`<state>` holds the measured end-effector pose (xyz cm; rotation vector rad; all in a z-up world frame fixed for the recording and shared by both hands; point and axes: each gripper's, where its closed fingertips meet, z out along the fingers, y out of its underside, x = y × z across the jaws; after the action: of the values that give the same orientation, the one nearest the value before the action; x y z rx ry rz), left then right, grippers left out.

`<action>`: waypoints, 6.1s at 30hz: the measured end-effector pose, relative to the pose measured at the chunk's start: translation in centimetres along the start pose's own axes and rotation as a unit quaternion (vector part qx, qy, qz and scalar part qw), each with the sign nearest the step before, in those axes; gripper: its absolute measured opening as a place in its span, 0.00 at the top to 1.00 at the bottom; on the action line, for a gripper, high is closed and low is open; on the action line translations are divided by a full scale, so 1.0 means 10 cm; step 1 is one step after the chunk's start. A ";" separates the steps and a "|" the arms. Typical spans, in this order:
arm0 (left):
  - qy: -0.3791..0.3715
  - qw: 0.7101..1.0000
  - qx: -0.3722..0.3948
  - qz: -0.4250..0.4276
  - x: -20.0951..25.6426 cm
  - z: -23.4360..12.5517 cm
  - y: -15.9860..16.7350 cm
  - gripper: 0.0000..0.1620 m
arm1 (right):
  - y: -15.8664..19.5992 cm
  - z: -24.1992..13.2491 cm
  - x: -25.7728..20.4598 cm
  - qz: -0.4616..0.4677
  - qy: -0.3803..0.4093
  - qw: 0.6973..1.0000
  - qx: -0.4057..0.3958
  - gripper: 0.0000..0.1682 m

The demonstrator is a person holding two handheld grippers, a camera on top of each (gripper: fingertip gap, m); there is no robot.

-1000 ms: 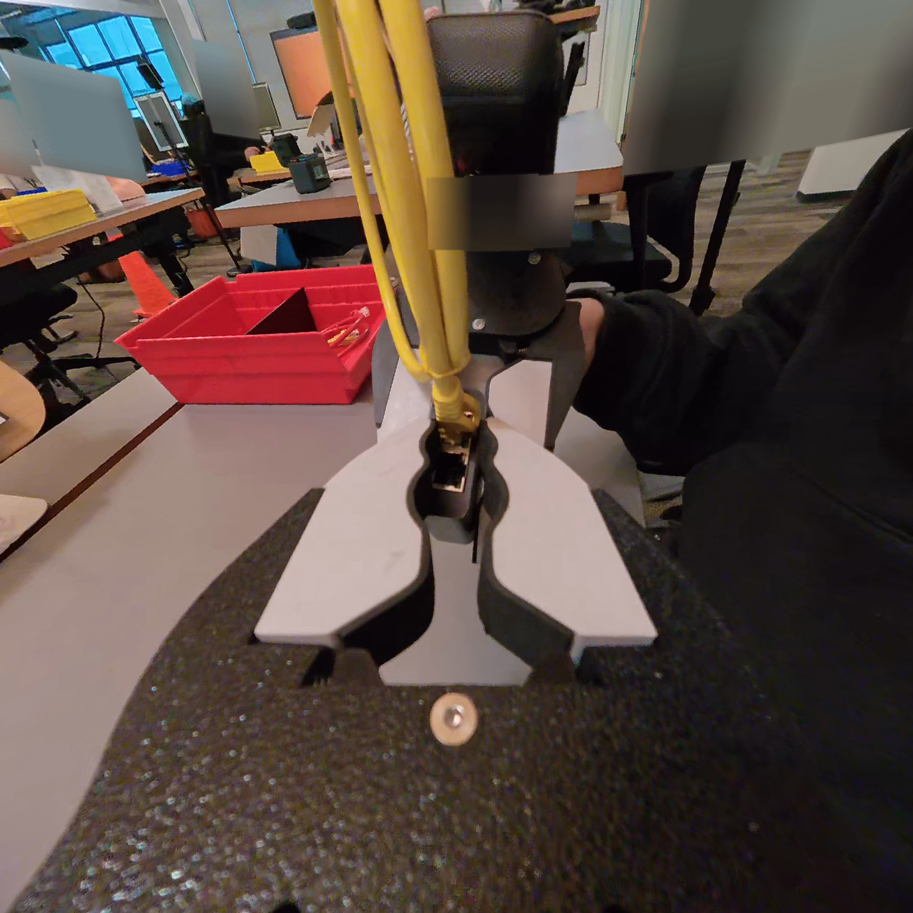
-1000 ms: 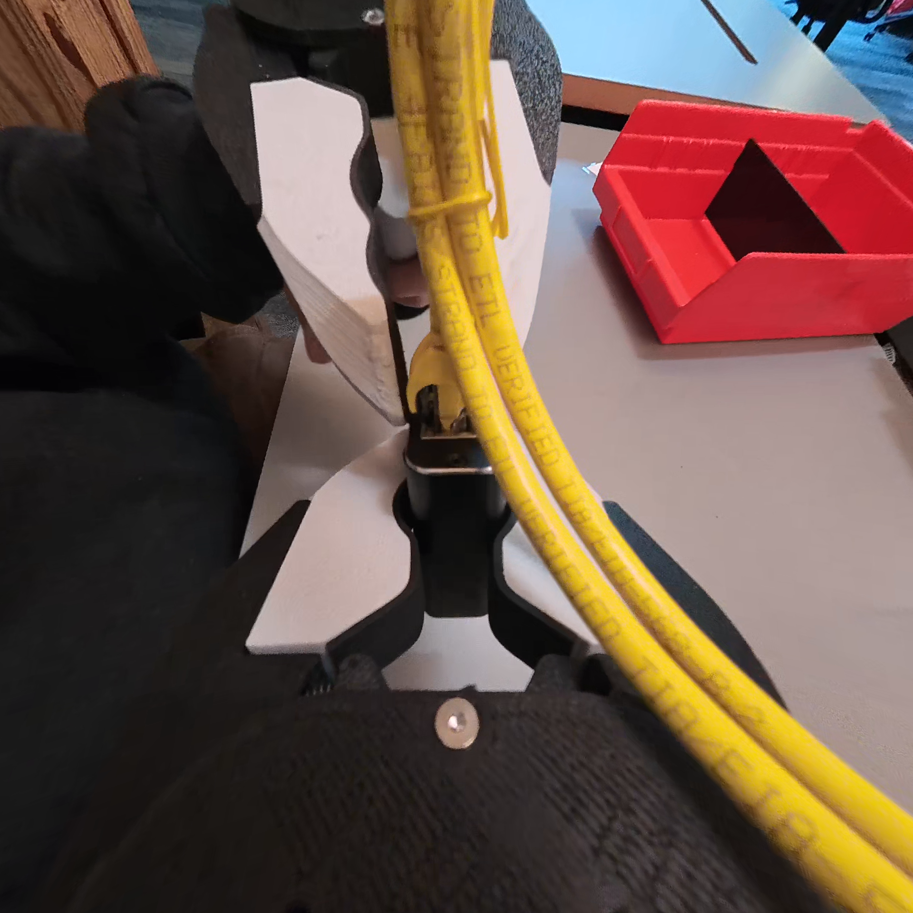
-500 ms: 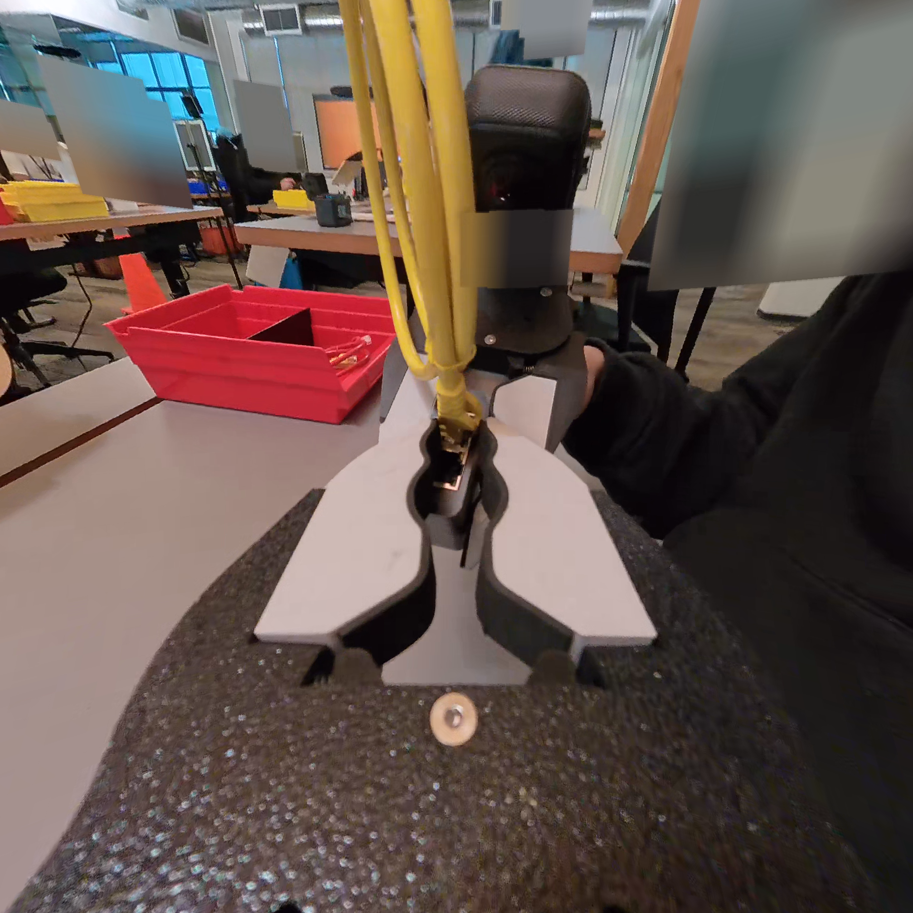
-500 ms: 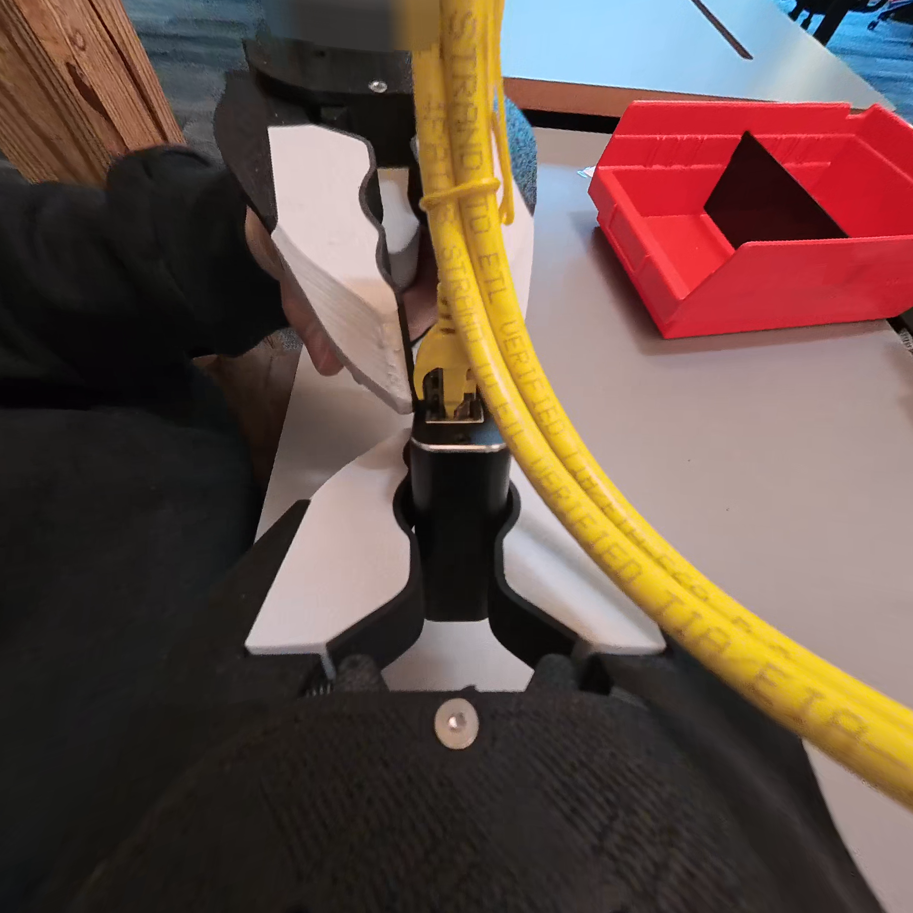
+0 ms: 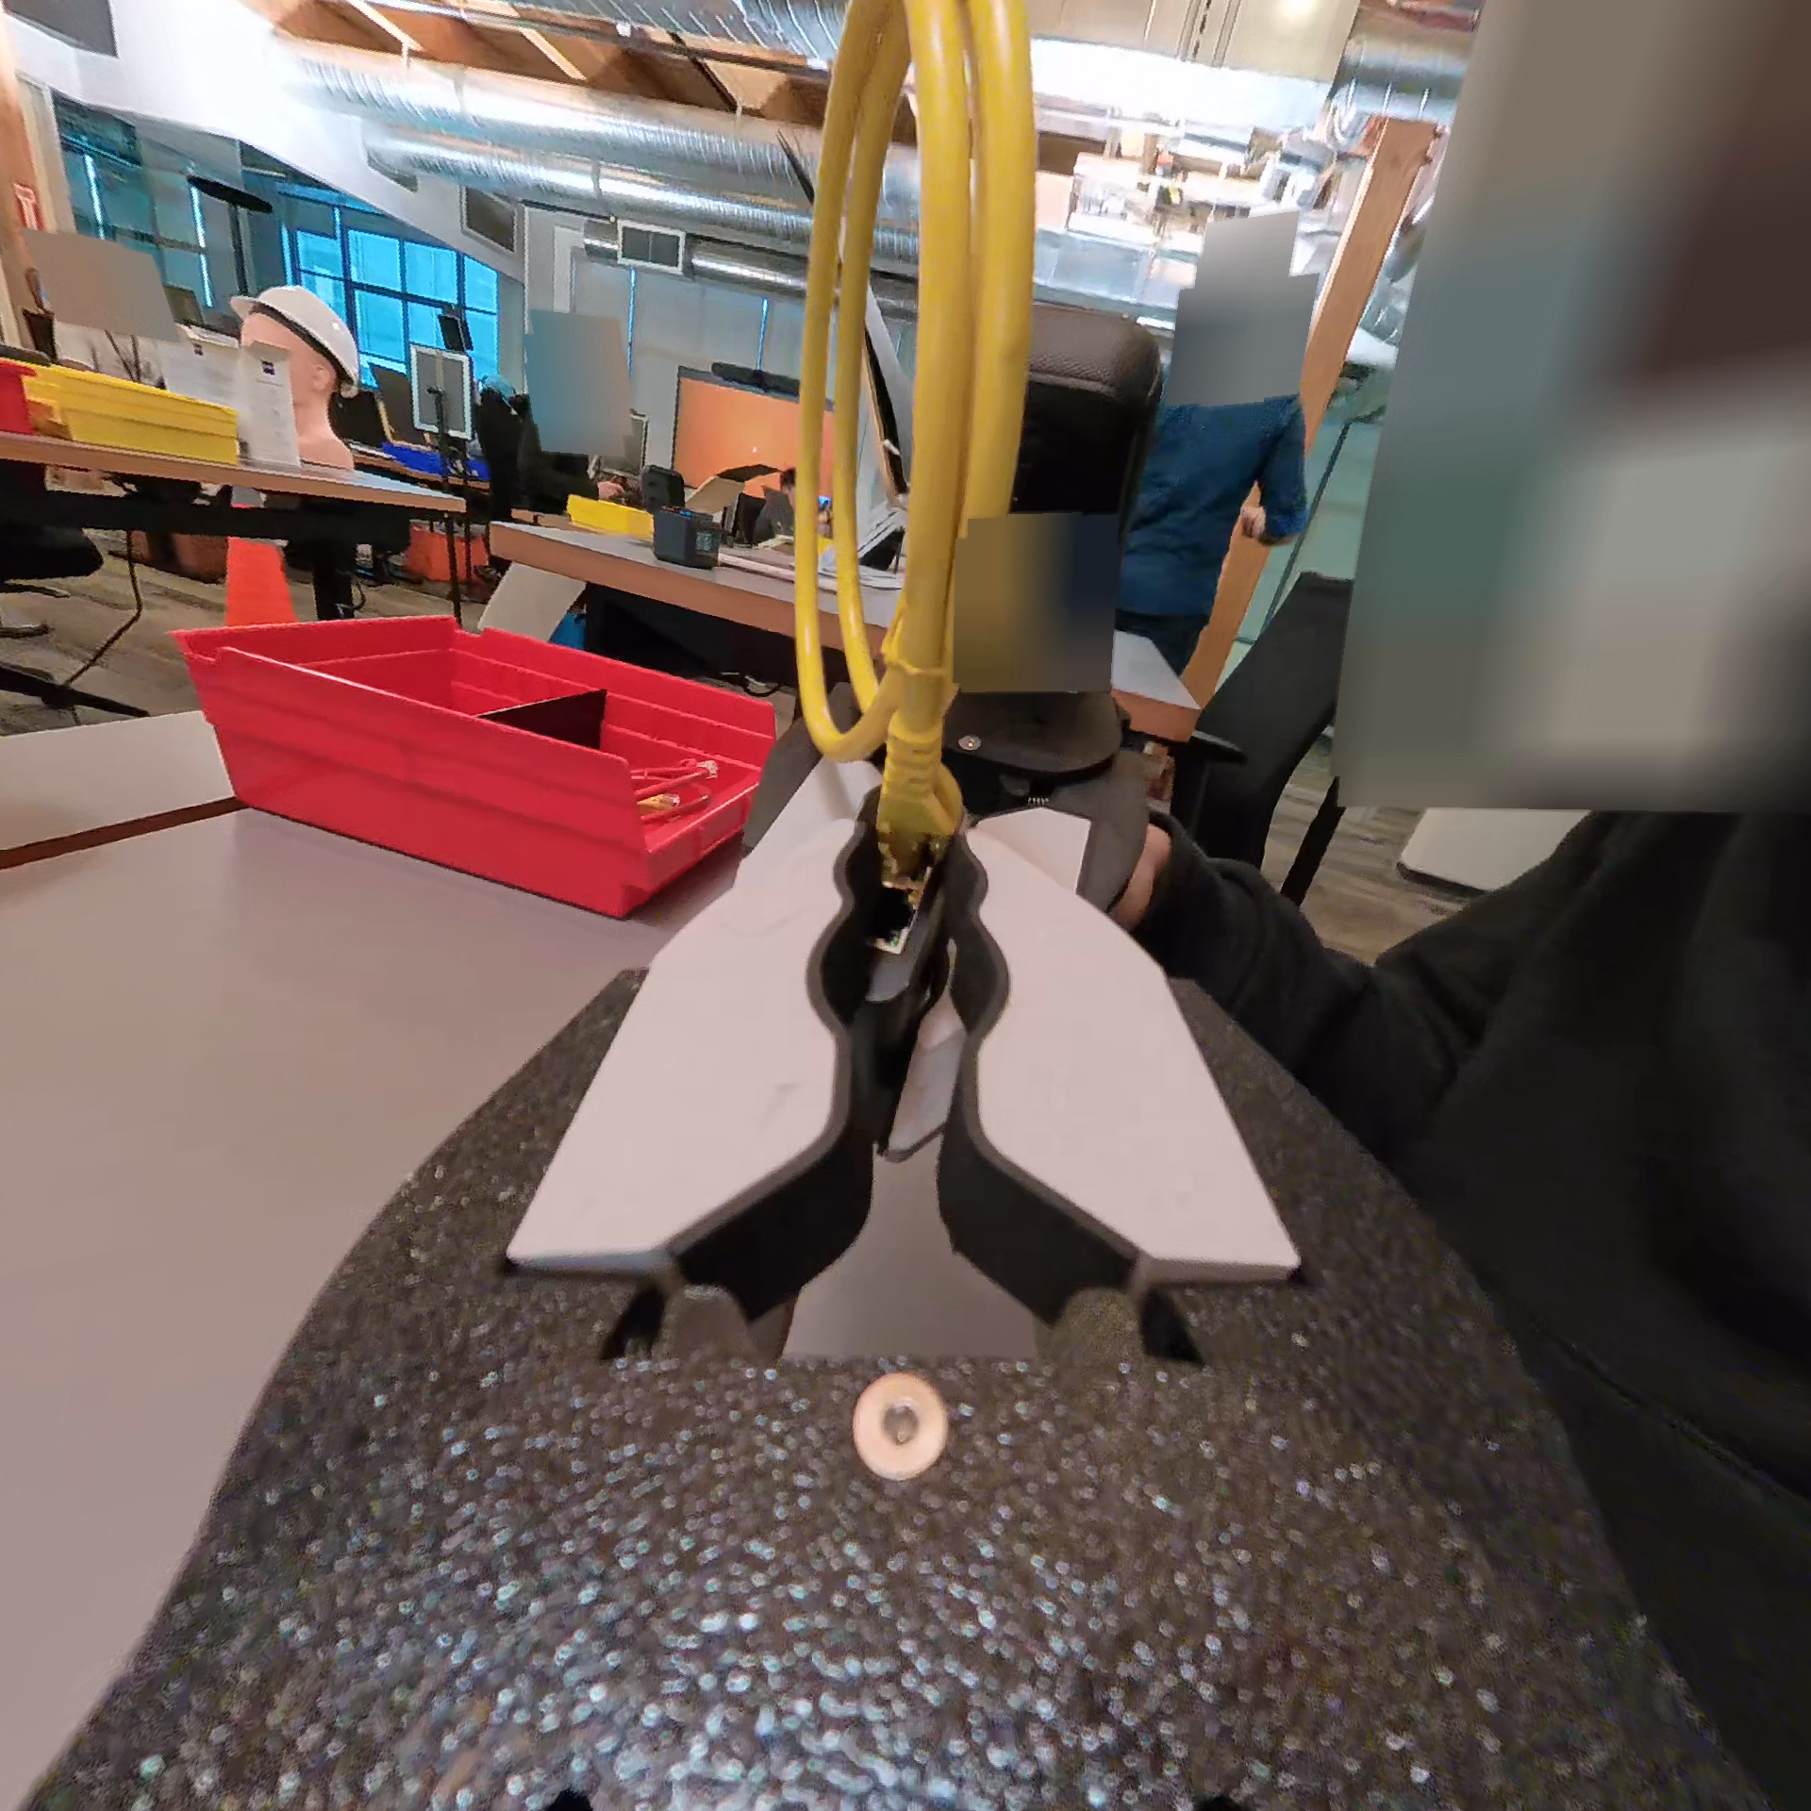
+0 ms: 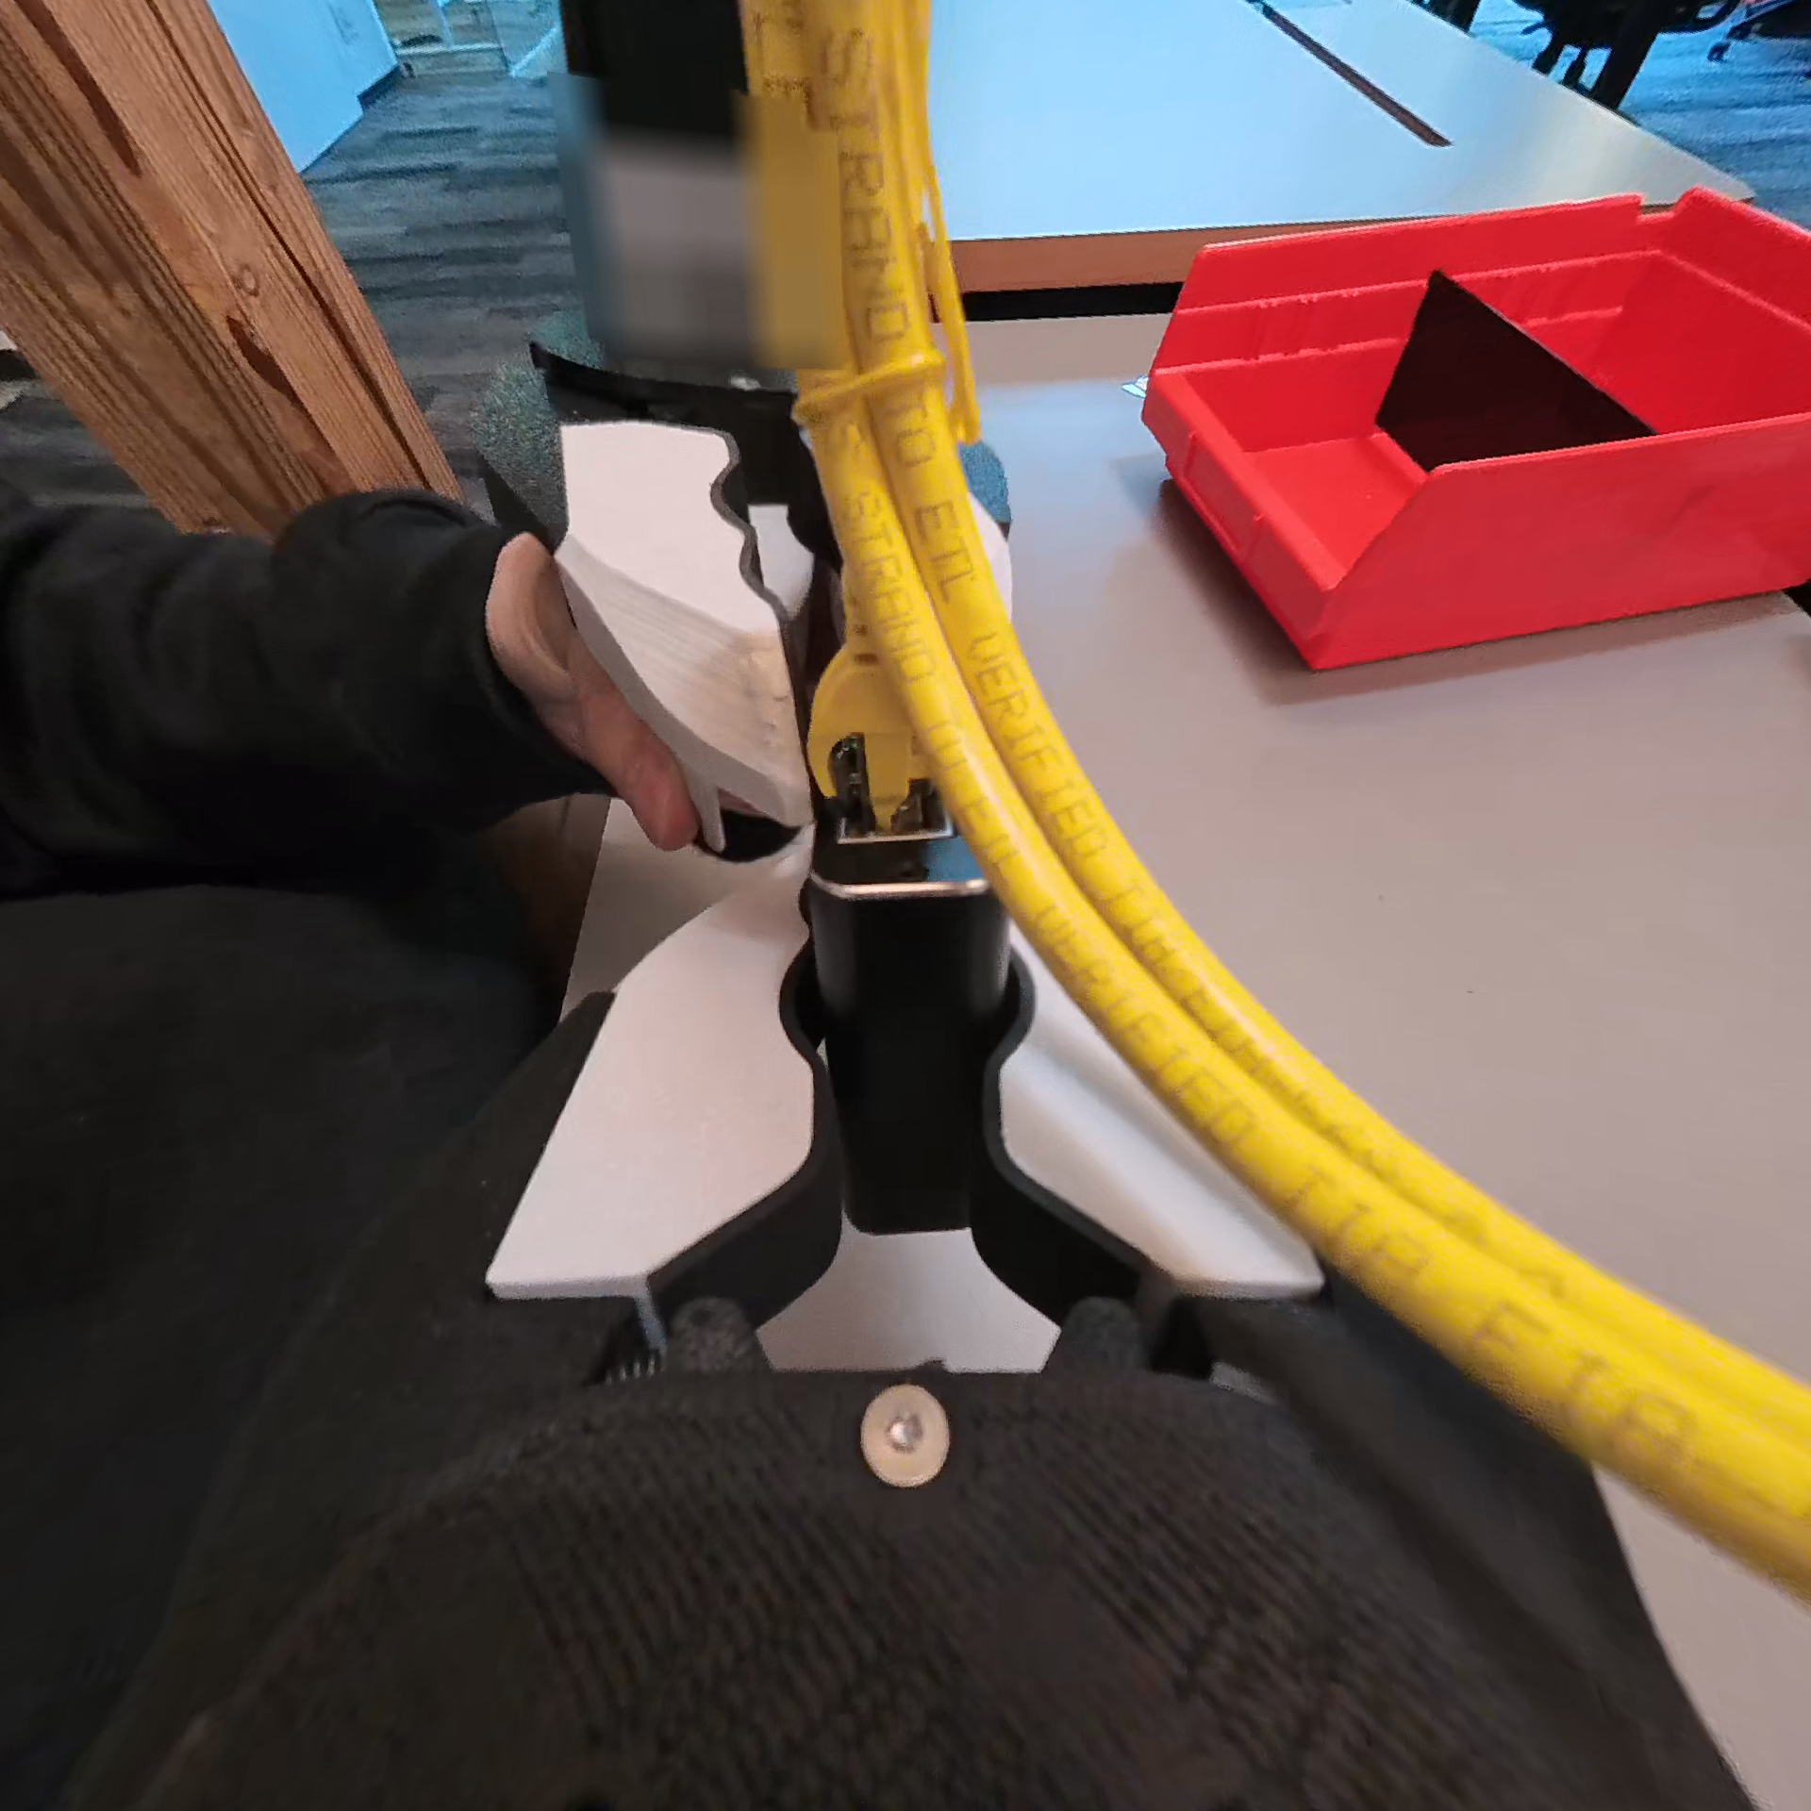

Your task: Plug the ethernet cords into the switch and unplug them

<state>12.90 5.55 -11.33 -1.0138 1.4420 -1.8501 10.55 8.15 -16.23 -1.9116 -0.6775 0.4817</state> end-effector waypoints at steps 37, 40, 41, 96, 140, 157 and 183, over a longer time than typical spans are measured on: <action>-0.040 0.995 0.064 -0.071 -0.11 0.03 -0.10 0.94 | -0.06 -0.05 0.01 0.048 -0.016 0.998 0.025 0.82; -0.083 0.996 0.000 0.026 -0.11 0.05 -0.07 0.93 | -0.03 -0.06 0.02 0.049 -0.023 0.998 0.027 0.80; -0.090 0.994 -0.013 0.055 -0.08 0.05 -0.10 0.93 | -0.08 -0.07 -0.03 0.055 -0.042 0.996 0.049 0.82; -0.038 0.996 0.072 0.037 -0.45 0.09 -0.64 0.94 | 0.61 -2.21 1.41 0.156 0.431 0.885 0.081 0.84; 0.019 0.989 0.146 -0.027 -0.58 -0.24 -0.61 0.95 | 1.10 -2.84 2.18 0.153 0.395 0.887 -0.181 0.72; 0.054 0.983 0.159 -0.076 -0.74 -0.26 -0.35 0.96 | 1.19 -3.13 3.12 0.283 0.487 0.811 -0.157 0.84; 0.062 0.981 0.159 -0.087 -0.68 -0.31 -0.42 0.96 | -0.28 -0.75 0.88 -0.124 0.002 0.989 -0.076 0.96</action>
<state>14.08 13.75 -9.14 -0.8994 1.1021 -2.2187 21.04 9.67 -10.85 -1.9353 -0.9598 0.2753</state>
